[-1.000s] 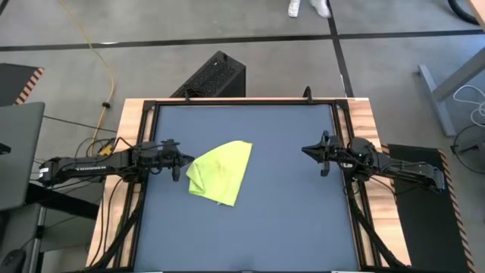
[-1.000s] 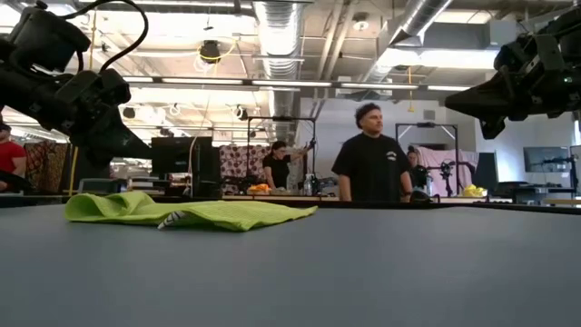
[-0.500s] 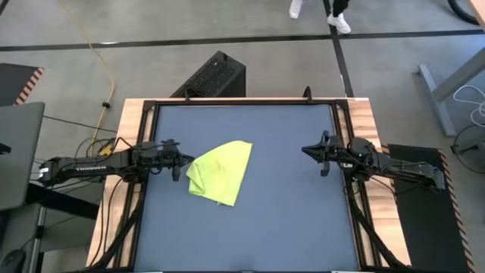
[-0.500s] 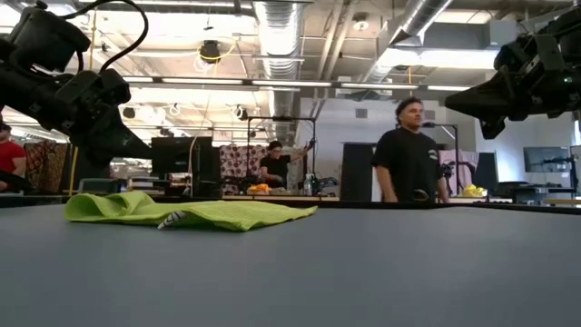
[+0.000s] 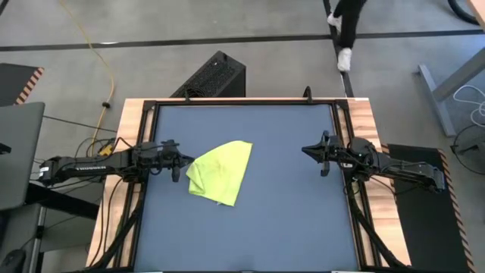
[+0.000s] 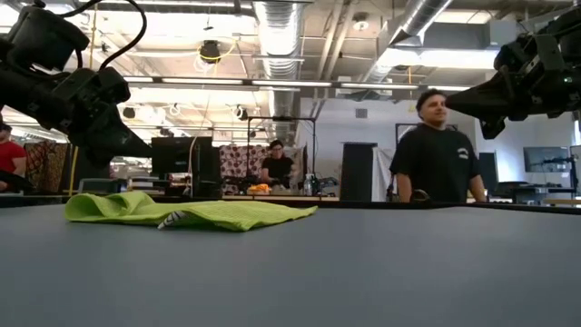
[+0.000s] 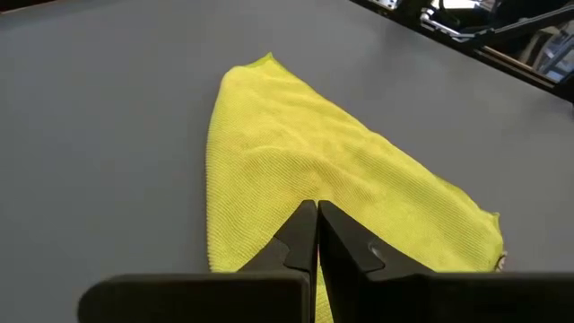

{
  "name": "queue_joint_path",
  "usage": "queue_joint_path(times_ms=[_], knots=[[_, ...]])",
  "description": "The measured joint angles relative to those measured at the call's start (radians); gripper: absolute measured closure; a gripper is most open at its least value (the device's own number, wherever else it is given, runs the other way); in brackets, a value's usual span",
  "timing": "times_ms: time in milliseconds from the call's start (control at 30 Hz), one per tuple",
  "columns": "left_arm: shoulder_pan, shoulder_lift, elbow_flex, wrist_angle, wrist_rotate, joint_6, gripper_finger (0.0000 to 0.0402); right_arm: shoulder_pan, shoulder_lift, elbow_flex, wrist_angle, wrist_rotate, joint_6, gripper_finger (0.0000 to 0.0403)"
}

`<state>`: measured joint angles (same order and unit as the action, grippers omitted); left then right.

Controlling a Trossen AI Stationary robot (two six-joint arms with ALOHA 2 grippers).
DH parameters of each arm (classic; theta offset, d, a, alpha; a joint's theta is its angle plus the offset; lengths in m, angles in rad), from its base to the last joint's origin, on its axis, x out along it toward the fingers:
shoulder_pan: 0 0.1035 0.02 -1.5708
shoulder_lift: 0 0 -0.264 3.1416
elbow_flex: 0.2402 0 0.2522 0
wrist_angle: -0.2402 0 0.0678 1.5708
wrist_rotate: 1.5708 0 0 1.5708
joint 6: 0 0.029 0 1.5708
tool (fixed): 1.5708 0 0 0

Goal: Roll towel
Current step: Roll the green towel

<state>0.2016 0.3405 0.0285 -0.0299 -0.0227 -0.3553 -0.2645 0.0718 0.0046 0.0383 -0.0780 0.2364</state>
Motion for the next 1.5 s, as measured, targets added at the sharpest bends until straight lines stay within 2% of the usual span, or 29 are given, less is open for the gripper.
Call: queue_joint_path(times_ms=[300, 400, 467, 533, 633, 667, 767, 900, 1000, 1100, 1167, 1233, 1333, 1500], knots=[[0.000, 0.000, 0.000, 0.002, -0.004, 0.006, 0.0401, 0.000, 0.000, 0.000, 0.000, 0.000, 0.000, 0.0352], [0.000, 0.000, 0.000, 0.005, -0.025, 0.007, 0.0401, -0.004, 0.000, 0.000, -0.001, 0.028, -0.050, 0.0352], [0.000, 0.000, 0.000, 0.004, -0.020, -0.054, 0.0401, -0.011, 0.000, 0.000, -0.004, 0.065, -0.108, 0.0352], [0.000, 0.000, 0.000, 0.006, -0.010, -0.195, 0.0401, -0.015, 0.000, 0.000, -0.005, 0.094, -0.130, 0.0352], [0.000, 0.000, -0.001, 0.031, -0.096, -0.409, 0.0401, -0.021, 0.000, 0.000, 0.000, 0.110, -0.128, 0.0352], [0.001, -0.001, -0.001, 0.040, -0.120, -0.462, 0.0402, -0.023, 0.000, 0.000, 0.011, 0.110, -0.083, 0.0352], [0.000, 0.000, -0.001, 0.040, -0.209, -0.546, 0.0401, -0.024, 0.000, 0.000, 0.086, 0.111, 0.190, 0.0352], [0.000, 0.000, -0.001, 0.038, -0.240, -0.571, 0.0401, -0.008, 0.002, 0.000, 0.233, 0.111, 0.347, 0.0370], [0.000, 0.000, -0.001, 0.044, -0.155, -0.536, 0.0401, 0.007, 0.006, 0.000, 0.293, 0.178, 0.527, 0.0380], [0.000, 0.000, -0.001, 0.068, -0.015, -0.430, 0.0402, 0.020, 0.021, 0.000, 0.342, 0.239, 0.666, 0.0378], [0.000, 0.007, -0.001, 0.098, 0.078, -0.314, 0.0402, 0.035, 0.047, 0.000, 0.349, 0.250, 0.689, 0.0371], [0.000, 0.021, 0.000, 0.122, 0.149, -0.225, 0.0402, 0.056, 0.090, 0.000, 0.362, 0.304, 0.735, 0.0364], [0.000, 0.054, 0.003, 0.124, 0.210, -0.160, 0.0401, 0.102, 0.178, 0.007, 0.403, 0.369, 0.775, 0.0361], [-0.021, 0.137, 0.056, 0.106, 0.272, -0.041, 0.0401, 0.212, 0.409, 0.073, 0.534, 0.400, 0.740, 0.0361]])
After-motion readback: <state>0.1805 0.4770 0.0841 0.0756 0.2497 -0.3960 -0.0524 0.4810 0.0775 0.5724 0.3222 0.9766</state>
